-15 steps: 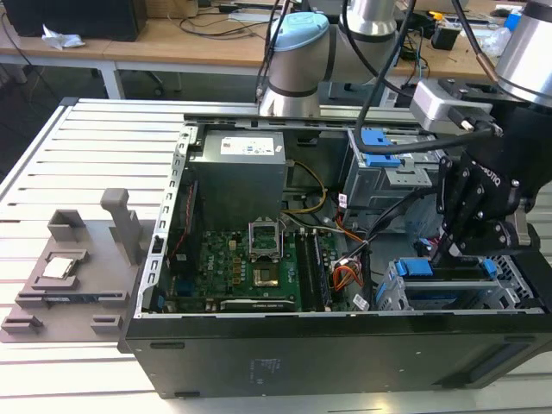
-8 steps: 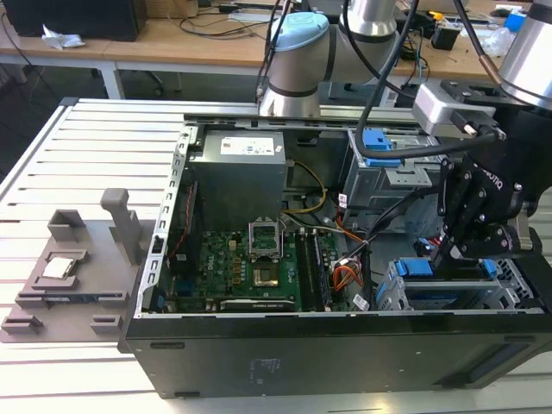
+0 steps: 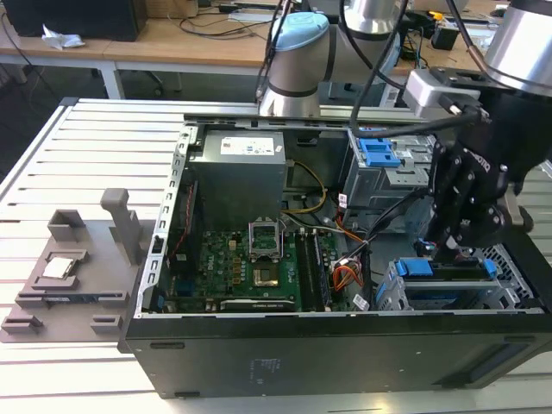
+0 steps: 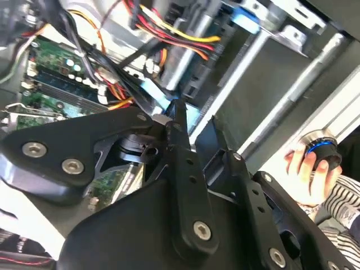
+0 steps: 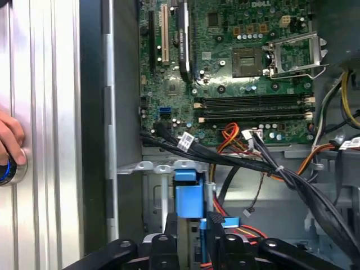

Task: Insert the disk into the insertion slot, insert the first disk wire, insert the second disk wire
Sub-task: 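Insert the second disk wire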

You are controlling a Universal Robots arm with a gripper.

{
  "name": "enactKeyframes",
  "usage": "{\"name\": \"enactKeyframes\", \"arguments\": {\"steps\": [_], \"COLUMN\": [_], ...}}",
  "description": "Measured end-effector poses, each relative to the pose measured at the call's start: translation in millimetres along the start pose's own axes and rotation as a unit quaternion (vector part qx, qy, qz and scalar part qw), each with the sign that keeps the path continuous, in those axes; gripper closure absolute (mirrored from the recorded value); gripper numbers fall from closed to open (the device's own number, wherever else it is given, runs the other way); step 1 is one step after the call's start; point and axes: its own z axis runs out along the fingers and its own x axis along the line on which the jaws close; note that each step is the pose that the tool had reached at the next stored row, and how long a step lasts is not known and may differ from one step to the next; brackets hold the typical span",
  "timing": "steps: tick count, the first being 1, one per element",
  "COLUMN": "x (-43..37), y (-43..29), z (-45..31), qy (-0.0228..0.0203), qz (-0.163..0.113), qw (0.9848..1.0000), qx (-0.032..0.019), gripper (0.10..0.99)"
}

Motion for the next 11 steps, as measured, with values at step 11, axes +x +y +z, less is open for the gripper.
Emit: {"name": "enactKeyframes", "arguments": {"steps": [11], "x": [-24.0], "y": [0.4], "z": [13.1], "qy": [0.0262], "qz": [0.001], "qw": [0.9997], "qx": [0.0011], "gripper": [0.745]}}
